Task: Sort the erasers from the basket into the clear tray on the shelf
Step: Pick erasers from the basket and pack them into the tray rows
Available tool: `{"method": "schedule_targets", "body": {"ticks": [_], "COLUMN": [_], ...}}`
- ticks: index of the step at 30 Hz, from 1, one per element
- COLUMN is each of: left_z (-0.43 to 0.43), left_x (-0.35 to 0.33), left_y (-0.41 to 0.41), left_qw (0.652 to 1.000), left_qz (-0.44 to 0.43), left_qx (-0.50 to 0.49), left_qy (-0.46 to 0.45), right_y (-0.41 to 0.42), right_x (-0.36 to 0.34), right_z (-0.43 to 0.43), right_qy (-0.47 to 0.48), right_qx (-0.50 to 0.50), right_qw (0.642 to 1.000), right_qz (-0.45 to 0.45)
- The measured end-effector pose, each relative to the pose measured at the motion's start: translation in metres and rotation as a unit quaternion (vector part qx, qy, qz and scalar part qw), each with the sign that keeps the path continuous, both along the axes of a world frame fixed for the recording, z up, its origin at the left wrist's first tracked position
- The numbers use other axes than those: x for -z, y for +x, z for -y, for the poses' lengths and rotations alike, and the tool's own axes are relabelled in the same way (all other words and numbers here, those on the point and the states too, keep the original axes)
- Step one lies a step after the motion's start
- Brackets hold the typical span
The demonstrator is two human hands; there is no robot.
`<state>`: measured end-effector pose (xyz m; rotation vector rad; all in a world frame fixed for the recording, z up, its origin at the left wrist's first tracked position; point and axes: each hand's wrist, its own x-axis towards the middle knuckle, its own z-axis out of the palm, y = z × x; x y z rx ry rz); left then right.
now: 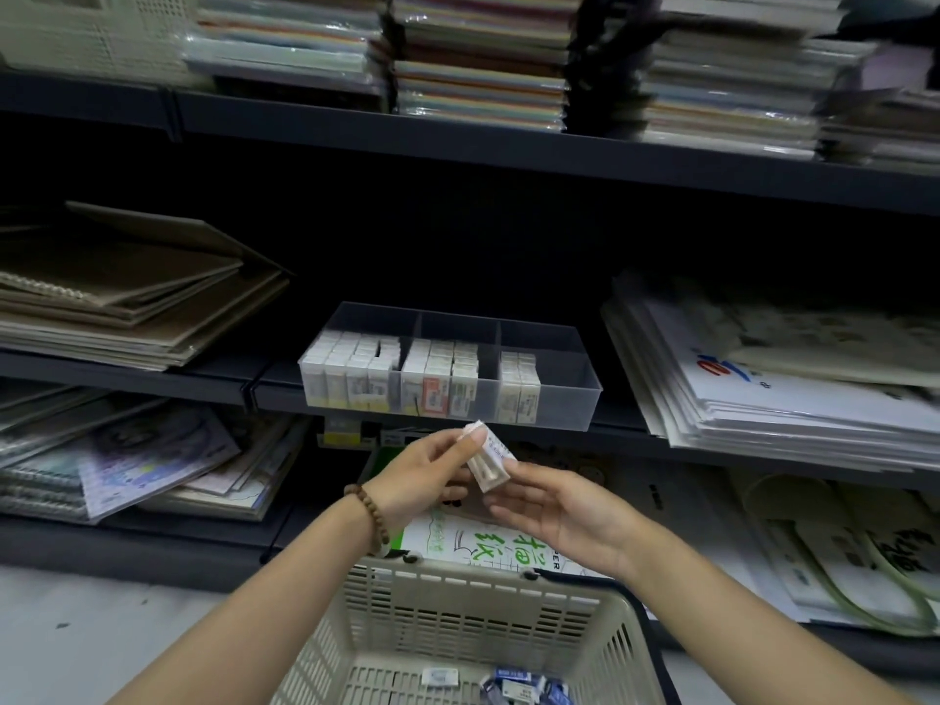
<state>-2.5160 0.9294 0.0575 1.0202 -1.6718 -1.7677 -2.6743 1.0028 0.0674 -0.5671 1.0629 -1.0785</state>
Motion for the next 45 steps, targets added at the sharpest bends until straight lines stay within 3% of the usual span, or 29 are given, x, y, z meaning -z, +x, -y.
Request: {"method": "schedule_targets", "body": {"ticks": [4,11,19,21,24,26,30,33,38,45], "left_z": [0.005,0.002,-0.003,-0.003,0.002,0.0,-0.011,-0.013,-0.01,-0.009], "left_x": [-0.003,-0.011,-0.002,-0.006,-0.009,-0.012,-0.015,-0.015,-0.015,-0.02], "left_y": [0.003,0.004,-0.006,-0.006,-0.001,0.003,0.003,0.003,0.0,-0.012], "left_qw": [0.995,0.993,0.99,0.992,0.991,0.982,0.953,0.941,0.95,0.989], "left_qz": [-0.087,-0.108,-0.133,-0.124,-0.112,-0.105,-0.081,-0.09,-0.113,-0.066], "left_qx": [0.029,0.03,0.032,0.023,0.032,0.085,0.213,0.234,0.177,0.106], "left_qy": [0.032,-0.033,0.021,0.023,0.07,0.131,0.199,0.226,0.23,0.082], "right_y": [-0.001,0.006,0.008,0.004,-0.01,-0.019,-0.024,-0.024,-0.027,-0.027], "right_x": [-0.006,-0.008,-0.008,-0.01,-0.018,-0.022,-0.025,-0.027,-0.027,-0.025], "right_z": [-0.001,-0.007,-0.007,-0.005,-0.001,0.001,0.001,0.002,0.004,0.004], "right_qy": [0.002,-0.01,-0.027,-0.048,-0.108,-0.137,-0.15,-0.154,-0.173,-0.186], "right_qx": [-0.007,-0.043,-0.03,-0.057,-0.07,-0.063,-0.169,-0.217,-0.161,-0.04], "right_qw": [0.994,0.99,0.979,0.99,0.986,0.977,0.965,0.956,0.966,0.973], "right_qz": [0.105,0.132,0.197,0.12,-0.102,-0.151,-0.132,-0.123,-0.109,-0.134]}}
